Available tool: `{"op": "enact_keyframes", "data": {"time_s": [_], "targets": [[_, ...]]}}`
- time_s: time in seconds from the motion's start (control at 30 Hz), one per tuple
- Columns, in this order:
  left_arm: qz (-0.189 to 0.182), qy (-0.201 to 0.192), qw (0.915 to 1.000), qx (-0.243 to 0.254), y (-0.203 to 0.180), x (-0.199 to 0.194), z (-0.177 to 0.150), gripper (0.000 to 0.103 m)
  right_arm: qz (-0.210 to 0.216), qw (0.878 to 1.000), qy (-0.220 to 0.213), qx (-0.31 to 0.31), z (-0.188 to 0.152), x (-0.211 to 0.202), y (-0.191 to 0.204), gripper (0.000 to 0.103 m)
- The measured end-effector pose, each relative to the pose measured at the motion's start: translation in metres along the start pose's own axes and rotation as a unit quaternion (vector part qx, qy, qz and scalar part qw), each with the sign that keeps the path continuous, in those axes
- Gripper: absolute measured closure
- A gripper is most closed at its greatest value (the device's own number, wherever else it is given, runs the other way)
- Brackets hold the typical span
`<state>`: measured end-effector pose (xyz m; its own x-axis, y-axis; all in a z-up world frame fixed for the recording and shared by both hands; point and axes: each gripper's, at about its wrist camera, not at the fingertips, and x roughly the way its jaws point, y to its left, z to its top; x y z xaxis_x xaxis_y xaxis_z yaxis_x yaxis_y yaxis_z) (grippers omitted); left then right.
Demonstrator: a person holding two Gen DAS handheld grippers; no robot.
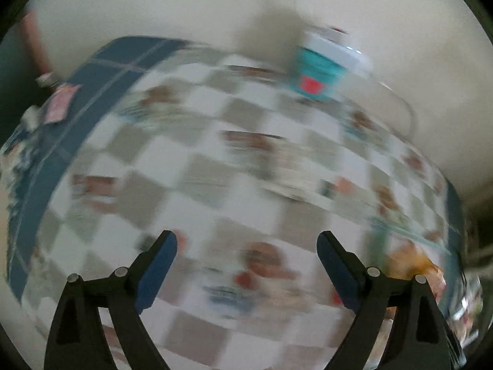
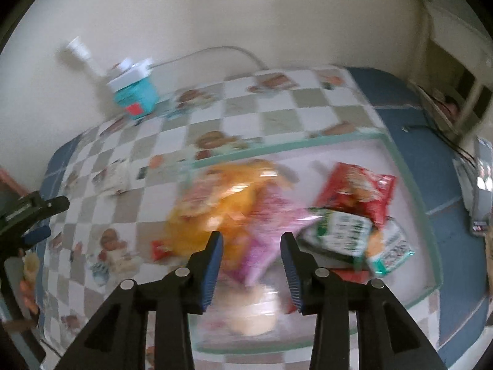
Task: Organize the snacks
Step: 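Move both tools back toward the white pastry pack and red candy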
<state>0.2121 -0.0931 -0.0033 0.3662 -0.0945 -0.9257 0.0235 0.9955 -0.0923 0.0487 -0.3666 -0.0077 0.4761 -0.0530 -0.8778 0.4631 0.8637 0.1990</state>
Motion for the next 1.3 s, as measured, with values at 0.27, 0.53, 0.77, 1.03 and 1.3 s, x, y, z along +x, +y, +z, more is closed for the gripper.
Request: {"op": "enact_keyframes", "data": {"time_s": [0.27, 0.53, 0.77, 1.03, 1.3], "targets": [[0.064, 0.022, 0.9966, -0.047, 0.065, 0.015, 0.006, 0.010, 0.014, 0.999, -0.017, -0.043, 0.001, -0.007, 0.061, 0.043], [0.025, 0.041, 0.9964, -0.070, 0.078, 0.023, 0.007, 0.010, -0.006, 0.999, -0.026, -0.039, 0.006, -0.011, 0.067, 0.043], [0.011, 0.052, 0.9954, -0.079, 0.085, 0.031, 0.007, 0.010, 0.087, 0.990, 0.039, -0.108, -0.010, 0.030, 0.135, 0.043], [0.004, 0.063, 0.9942, -0.088, 0.095, 0.043, 0.011, 0.010, 0.023, 0.991, 0.112, -0.069, -0.007, 0.098, 0.118, 0.043], [-0.006, 0.069, 0.9950, -0.072, 0.086, 0.054, 0.015, 0.010, -0.017, 0.985, 0.158, -0.069, 0.002, 0.123, 0.109, 0.050]]}}
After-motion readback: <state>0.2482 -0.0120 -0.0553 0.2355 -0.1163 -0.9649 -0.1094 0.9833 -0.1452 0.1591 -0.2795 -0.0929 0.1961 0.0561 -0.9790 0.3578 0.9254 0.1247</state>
